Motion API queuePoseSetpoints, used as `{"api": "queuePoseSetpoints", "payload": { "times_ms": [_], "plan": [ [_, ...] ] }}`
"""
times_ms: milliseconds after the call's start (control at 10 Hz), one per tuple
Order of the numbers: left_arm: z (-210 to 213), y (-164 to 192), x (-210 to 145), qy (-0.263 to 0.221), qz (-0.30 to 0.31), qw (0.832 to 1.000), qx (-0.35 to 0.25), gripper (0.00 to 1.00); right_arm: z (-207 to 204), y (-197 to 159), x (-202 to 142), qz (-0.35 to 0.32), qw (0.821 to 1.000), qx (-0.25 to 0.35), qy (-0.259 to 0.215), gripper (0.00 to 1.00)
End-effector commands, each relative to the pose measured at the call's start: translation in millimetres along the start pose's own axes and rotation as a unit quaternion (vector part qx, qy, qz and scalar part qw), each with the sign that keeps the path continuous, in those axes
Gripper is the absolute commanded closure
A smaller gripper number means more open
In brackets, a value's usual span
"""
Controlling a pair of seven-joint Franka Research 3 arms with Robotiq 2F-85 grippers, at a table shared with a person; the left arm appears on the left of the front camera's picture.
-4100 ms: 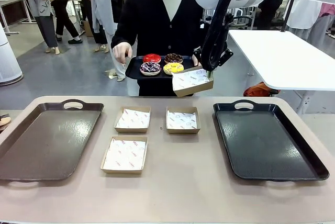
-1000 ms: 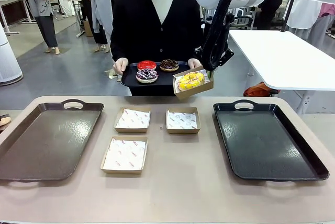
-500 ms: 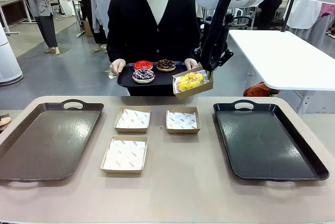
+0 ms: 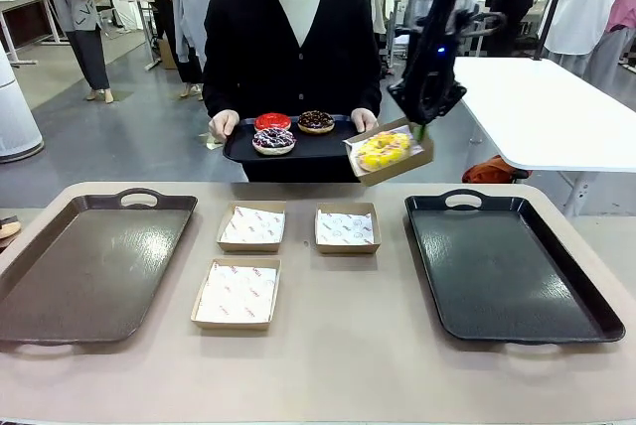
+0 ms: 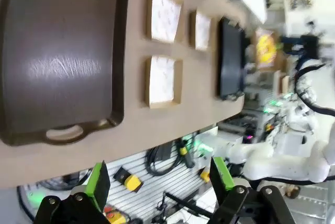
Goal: Individually package the donuts and arrange them on the tray.
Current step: Place the picked Paper togo box on the Handle tray while simultaneously picking up another Paper togo box from the table with the other hand.
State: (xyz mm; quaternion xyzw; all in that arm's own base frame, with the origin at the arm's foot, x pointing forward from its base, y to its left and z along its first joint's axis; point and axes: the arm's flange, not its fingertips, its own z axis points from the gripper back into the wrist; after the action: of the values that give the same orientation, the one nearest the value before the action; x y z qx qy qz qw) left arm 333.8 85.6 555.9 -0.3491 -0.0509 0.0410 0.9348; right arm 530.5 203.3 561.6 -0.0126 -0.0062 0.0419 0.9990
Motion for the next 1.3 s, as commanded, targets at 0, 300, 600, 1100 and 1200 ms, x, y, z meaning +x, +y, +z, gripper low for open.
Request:
{"api": "queuePoseSetpoints", "payload": {
  "times_ms": [0, 300, 600, 1100, 1200],
  "plan": [
    [-25.7, -29.2, 7.3, 0.033, -0.004, 0.997, 0.075, 0.0, -9.2, -48.7, -40.3, 0.019, 1.0, 0.012, -0.011, 0.99],
    [-86.7, -78.1, 10.0, 0.048, -0.012, 0.983, 0.178, 0.0, -30.4, -86.9, -77.2, 0.009, 0.999, 0.041, -0.009, 0.99],
    [-149.9, -106.1, 1.2, 0.038, -0.032, 0.965, 0.258, 0.0, -61.9, -110.7, -107.4, 0.002, 0.998, 0.068, -0.011, 0.99],
    [-236.6, -119.6, -15.3, 0.016, -0.063, 0.951, 0.303, 0.0, -111.8, -143.5, -117.4, -0.069, 0.994, 0.079, 0.005, 0.99],
    [-256.9, -120.4, -17.5, 0.008, -0.073, 0.948, 0.311, 0.0, -117.2, -144.3, -119.3, -0.078, 0.994, 0.079, 0.008, 0.99]
  ]
}}
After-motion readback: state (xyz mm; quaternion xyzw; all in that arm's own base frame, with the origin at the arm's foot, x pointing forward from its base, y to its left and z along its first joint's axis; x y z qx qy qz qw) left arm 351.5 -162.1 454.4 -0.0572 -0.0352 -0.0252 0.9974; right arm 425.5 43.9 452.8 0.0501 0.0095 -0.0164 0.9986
